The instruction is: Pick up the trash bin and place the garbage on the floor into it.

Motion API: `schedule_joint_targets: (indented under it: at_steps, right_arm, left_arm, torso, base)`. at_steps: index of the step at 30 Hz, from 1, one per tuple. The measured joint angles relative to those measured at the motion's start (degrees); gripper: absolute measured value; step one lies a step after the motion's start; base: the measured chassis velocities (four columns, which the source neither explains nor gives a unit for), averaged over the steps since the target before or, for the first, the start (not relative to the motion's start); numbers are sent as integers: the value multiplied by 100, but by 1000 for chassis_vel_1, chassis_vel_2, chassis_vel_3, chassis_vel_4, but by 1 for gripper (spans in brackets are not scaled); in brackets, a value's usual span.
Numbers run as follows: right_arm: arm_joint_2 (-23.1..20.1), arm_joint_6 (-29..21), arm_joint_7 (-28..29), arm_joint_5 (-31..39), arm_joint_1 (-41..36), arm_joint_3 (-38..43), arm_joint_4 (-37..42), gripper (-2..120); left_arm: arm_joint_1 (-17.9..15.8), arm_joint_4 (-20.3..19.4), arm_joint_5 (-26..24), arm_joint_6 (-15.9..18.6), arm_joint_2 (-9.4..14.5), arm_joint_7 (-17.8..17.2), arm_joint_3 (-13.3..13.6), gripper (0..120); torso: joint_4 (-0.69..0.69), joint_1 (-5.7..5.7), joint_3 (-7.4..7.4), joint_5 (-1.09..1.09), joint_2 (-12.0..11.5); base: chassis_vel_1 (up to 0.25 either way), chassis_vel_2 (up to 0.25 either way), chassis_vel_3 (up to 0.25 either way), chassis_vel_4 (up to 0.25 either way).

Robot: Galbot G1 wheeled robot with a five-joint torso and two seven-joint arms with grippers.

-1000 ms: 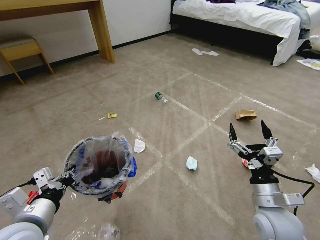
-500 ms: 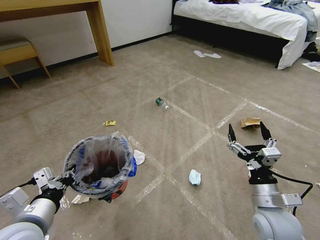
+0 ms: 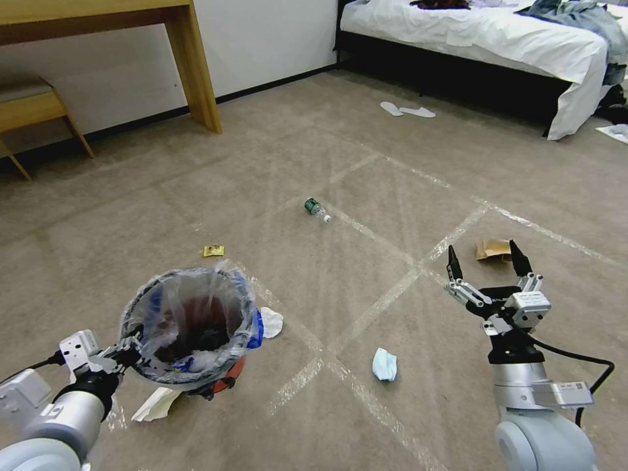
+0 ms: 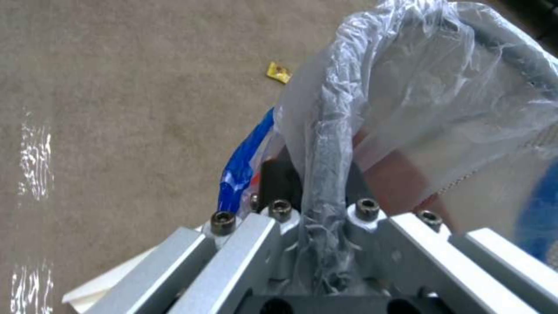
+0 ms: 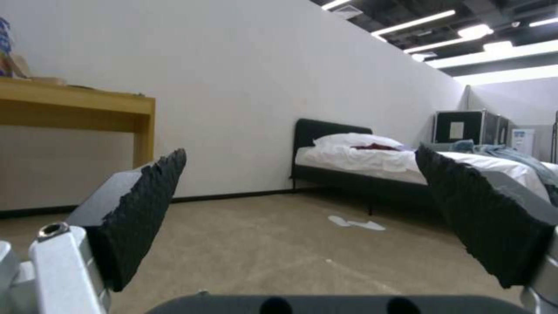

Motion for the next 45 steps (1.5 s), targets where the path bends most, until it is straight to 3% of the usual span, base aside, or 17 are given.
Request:
schedule_joint_targets:
  at_steps: [17, 23, 25, 26, 28, 29, 30, 31, 33, 35, 37, 38, 40, 45]
  right_arm:
    - [-69, 22, 4, 112, 76, 111, -58, 100]
    - [-220, -464, 107, 249, 94, -263, -108, 100]
    - [-441, -1035, 270, 450, 227, -675, -146, 100]
    - [-441, -1035, 270, 450, 227, -675, -146, 100]
    - [-725, -1787, 551, 748, 453, -1043, -225, 100]
    - [-725, -1787, 551, 748, 453, -1043, -225, 100]
    - [-884, -2264, 803, 984, 613, -1284, -289, 100]
    - [-884, -2264, 803, 984, 613, -1284, -289, 100]
    - [-1214, -3478, 1568, 1651, 1033, -1870, -530, 100]
    - [-1282, -3778, 1765, 1776, 1138, -2007, -616, 100]
    - [-1405, -4721, 2450, 2227, 1507, -2414, -957, 100]
    - [-1405, -4721, 2450, 2227, 1507, -2414, -957, 100]
    - [-1402, -5468, 2979, 2951, 1822, -2669, -1264, 100]
    - [-1275, -6066, 3394, 3623, 2130, -2883, -1672, 100]
  left_arm:
    - [-100, 79, -8, -1, -24, -6, -42, 2]
    - [-154, 102, -13, -4, -27, -5, -68, 2]
    - [-145, 124, -13, -13, -25, -4, -102, 2]
    - [-145, 124, -13, -13, -25, -4, -102, 2]
    - [-137, 138, -10, -13, -36, -3, -107, 2]
    - [-137, 138, -10, -13, -36, -3, -107, 2]
    - [-152, 151, -8, -14, -51, -1, -107, 2]
    - [-152, 151, -8, -14, -51, -1, -107, 2]
    - [-198, 197, 5, -19, -92, -1, -107, 2]
    - [-204, 209, 9, -19, -101, -1, -112, 2]
    - [-218, 240, 22, -22, -120, -1, -136, 2]
    - [-218, 240, 22, -22, -120, -1, -136, 2]
    - [-238, 261, 23, -30, -136, -1, -155, 2]
    - [-251, 283, 27, -37, -165, -1, -182, 2]
  torso:
    - [0, 0, 0, 0, 0]
    - [0, 0, 0, 1, 0]
    - [0, 0, 0, 1, 0]
    - [0, 0, 0, 1, 0]
    - [0, 0, 0, 0, 0]
    - [0, 0, 0, 0, 0]
    - [1, 0, 0, 0, 0]
    - [1, 0, 0, 0, 0]
    - [2, 0, 0, 0, 0]
    - [1, 0, 0, 1, 0]
    - [0, 0, 0, 1, -1]
    - [0, 0, 0, 1, -1]
    - [0, 0, 0, 0, 0]
    - [1, 0, 0, 0, -1]
  base:
    - [-7, 5, 5, -8]
    - [0, 0, 0, 0]
    - [0, 0, 0, 0]
    - [0, 0, 0, 0]
    - [0, 0, 0, 0]
    - [0, 0, 0, 0]
    - [0, 0, 0, 0]
    - [0, 0, 0, 0]
    - [0, 0, 0, 0]
    - [0, 0, 0, 0]
    - [0, 0, 0, 0]
    - [0, 0, 0, 0]
    - [0, 0, 0, 0]
    - [0, 0, 0, 0]
